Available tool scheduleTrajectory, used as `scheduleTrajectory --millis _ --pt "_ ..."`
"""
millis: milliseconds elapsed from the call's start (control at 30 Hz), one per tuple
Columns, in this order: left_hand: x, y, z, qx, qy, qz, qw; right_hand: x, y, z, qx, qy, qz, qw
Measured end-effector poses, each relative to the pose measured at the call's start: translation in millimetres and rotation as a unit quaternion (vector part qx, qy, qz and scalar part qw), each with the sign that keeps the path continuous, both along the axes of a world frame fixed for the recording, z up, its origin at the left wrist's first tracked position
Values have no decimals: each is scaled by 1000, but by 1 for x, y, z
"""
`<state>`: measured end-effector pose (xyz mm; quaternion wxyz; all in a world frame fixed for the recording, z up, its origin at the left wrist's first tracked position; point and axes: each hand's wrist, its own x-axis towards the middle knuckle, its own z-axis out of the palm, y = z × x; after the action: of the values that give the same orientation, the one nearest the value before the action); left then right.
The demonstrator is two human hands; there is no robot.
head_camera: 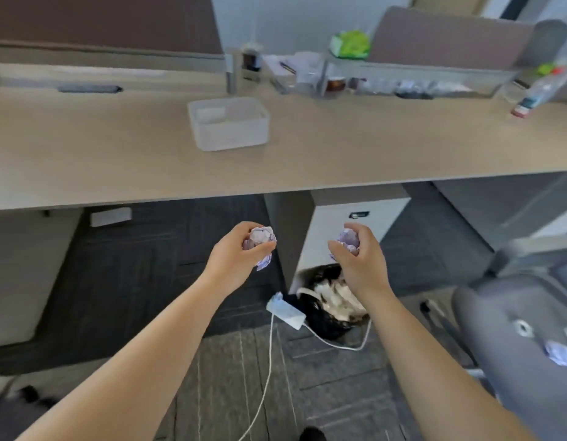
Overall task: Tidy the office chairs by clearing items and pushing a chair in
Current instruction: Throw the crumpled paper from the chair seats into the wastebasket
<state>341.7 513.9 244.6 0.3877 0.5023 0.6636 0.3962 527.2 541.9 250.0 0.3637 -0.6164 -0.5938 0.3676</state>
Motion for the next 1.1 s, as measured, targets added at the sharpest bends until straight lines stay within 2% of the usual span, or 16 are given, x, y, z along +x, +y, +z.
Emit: scheduleTrajectory --millis 167,367,500,700,833,933,1100 --pt "81 43 -38 -40 -3 -36 999 85 30 -33 -20 -21 -35 999" --pt "168 104 -94 -136 -28 -27 990 168 84 -77 -91 33 -53 994" --pt "205 136 -126 -169 -20 -27 985 203 116 -113 -119 43 -52 991" --pt "235 192 -176 -211 -10 -24 977 225 152 -169 -172 70 -57 981" --pt "243 231 -219 -264 22 -82 961 231 172 -204 -201 69 -65 975" --pt "244 245 -235 -302 44 -58 950 231 185 -226 -220 50 -73 971" --pt "232 261 -254 -266 84 -90 956 220 210 -259 -239 12 -68 969"
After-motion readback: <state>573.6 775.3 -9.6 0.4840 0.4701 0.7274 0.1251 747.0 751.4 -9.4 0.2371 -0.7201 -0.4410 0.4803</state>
